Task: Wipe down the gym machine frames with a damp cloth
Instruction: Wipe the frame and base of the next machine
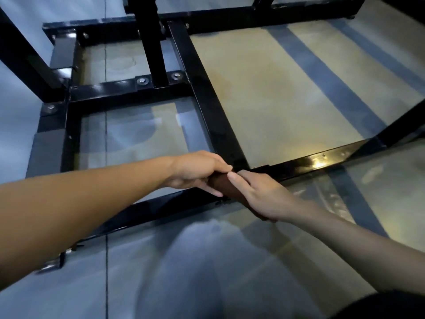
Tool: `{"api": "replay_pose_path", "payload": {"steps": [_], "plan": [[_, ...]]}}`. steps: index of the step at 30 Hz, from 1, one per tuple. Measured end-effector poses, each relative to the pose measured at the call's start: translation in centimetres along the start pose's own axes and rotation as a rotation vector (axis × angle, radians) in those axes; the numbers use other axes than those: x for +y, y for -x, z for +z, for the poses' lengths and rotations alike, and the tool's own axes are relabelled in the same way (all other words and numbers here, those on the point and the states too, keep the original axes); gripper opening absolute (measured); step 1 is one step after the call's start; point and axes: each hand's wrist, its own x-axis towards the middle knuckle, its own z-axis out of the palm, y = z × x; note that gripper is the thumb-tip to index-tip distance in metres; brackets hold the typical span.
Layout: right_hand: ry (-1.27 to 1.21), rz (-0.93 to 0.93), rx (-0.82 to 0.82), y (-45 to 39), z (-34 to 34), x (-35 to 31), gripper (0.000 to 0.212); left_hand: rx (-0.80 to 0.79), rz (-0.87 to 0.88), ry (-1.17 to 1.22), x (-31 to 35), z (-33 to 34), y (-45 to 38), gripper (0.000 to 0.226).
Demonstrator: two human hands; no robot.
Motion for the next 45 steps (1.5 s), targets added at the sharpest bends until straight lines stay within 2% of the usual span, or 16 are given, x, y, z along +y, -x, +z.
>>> {"api": "replay_pose_path", "payload": {"steps": [2, 5, 7, 8, 11, 14, 16, 19, 21, 25, 27, 33, 37, 40, 42, 45], "plan": [[-0.007, 0.002, -0.043, 0.4, 0.9, 0.6, 0.059, 0.016, 0.022, -0.017, -0.6, 0.0, -0.3, 0.017], [0.026, -0.080, -0.031, 0.9, 0.9, 1.0, 0.049, 0.173, 0.129, -0.030, -1.3, 0.8, -1.4, 0.019], [0.245, -0.217, 0.133, 1.2, 0.3, 2.4, 0.053, 0.349, 0.275, -0.262, -2.3, 0.8, -2.4, 0.004], [0.357, -0.247, 0.252, 1.2, -0.2, 3.8, 0.055, 0.413, 0.335, -0.451, -2.9, 0.5, -2.6, 0.010], [0.415, -0.037, 0.577, 0.4, -2.5, 8.3, 0.055, 0.406, 0.313, -0.873, -4.6, -0.2, -2.1, 0.068], [0.437, 0.074, 0.658, -0.4, -2.0, 9.7, 0.053, 0.307, 0.113, -1.000, -6.3, -0.7, -2.1, 0.110], [0.487, -0.041, 0.634, -0.5, 0.7, 8.1, 0.049, 0.265, 0.011, -1.117, -7.5, -0.8, -2.5, 0.099], [0.593, -0.308, 0.523, 0.3, 4.2, 5.8, 0.046, 0.233, -0.006, -1.208, -8.1, -1.2, -2.8, 0.058], [0.615, -0.377, 0.451, 1.1, 3.9, 6.6, 0.046, 0.223, 0.012, -1.239, -7.9, -1.5, -2.7, 0.052], [0.543, -0.090, 0.658, -0.2, -0.2, 10.7, 0.045, 0.221, 0.017, -1.313, -7.8, -1.6, -3.1, 0.054], [0.540, 0.006, 0.680, -1.6, -0.6, 10.1, 0.045, 0.211, 0.003, -1.339, -7.6, -1.6, -3.4, 0.053], [0.565, -0.395, 0.551, 0.3, 4.1, 6.2, 0.038, 0.209, 0.018, -1.379, -7.1, -1.6, -2.8, 0.052], [0.561, -0.155, 0.639, 1.2, -0.2, 11.6, 0.041, 0.185, 0.007, -1.400, -7.1, -1.5, -2.9, 0.054], [0.514, 0.007, 0.708, -0.2, -1.1, 11.2, 0.039, 0.171, -0.041, -1.398, -6.6, -1.3, -2.9, 0.060], [0.499, -0.088, 0.710, -0.7, 0.9, 8.3, 0.039, 0.207, -0.034, -1.340, -6.4, -0.6, -2.9, 0.070], [0.521, -0.247, 0.524, 1.1, 3.4, 6.5, 0.041, 0.277, 0.103, -1.196, -6.6, 0.5, -3.3, 0.091]]}}
